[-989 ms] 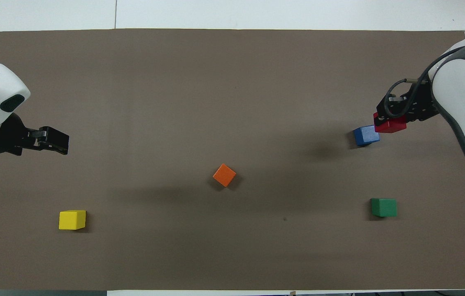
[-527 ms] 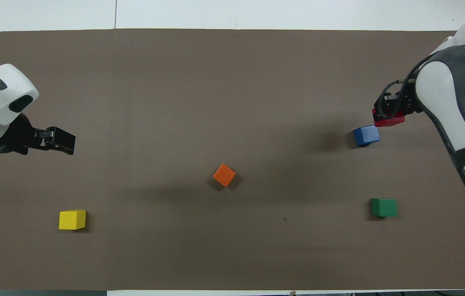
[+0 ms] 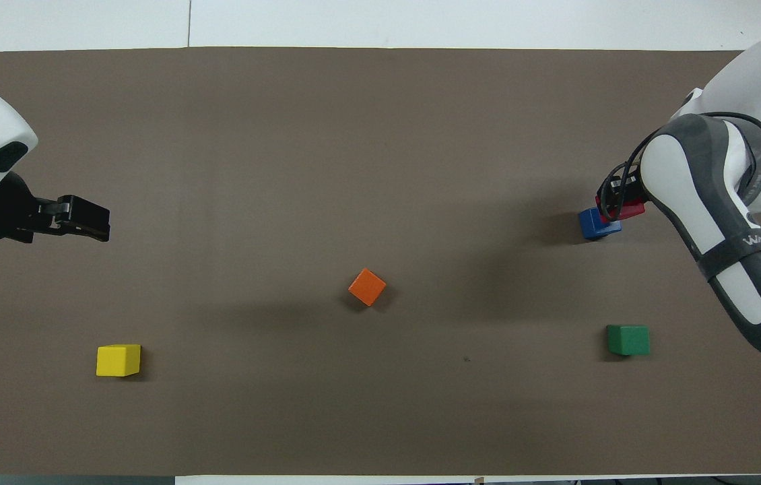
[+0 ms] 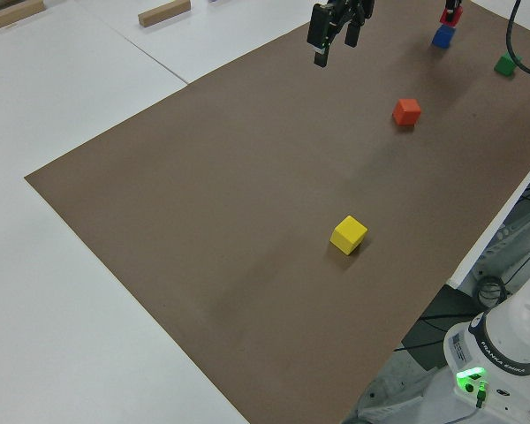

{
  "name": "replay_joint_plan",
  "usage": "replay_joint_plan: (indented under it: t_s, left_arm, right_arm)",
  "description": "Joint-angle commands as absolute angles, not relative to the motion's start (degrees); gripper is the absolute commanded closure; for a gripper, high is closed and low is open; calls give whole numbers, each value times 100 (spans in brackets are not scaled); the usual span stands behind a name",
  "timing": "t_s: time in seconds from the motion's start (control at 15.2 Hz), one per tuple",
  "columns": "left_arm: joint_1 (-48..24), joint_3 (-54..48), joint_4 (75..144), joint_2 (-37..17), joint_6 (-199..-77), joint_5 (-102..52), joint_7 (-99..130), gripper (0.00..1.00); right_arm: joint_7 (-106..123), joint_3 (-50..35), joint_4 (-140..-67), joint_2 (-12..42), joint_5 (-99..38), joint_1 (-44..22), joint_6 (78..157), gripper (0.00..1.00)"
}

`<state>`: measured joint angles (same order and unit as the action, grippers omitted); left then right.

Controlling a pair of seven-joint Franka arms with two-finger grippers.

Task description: Transfer red block to right arm and stack on blue block

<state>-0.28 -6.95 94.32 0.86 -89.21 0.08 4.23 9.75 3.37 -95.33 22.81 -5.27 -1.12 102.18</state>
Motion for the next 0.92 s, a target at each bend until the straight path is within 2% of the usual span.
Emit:
replay_joint_plan:
  t_s: [0.0,0.86]
  left_arm:
    - [-211,-545,9343,18,-8982,-53,387,0]
    - [-211,-554,9422,79,-9044,97,334,0]
  right_arm:
    - [363,281,-9861,1995,-422,-123,10266,100]
    - [9,272,-9958,1986,88,-272,10415,100]
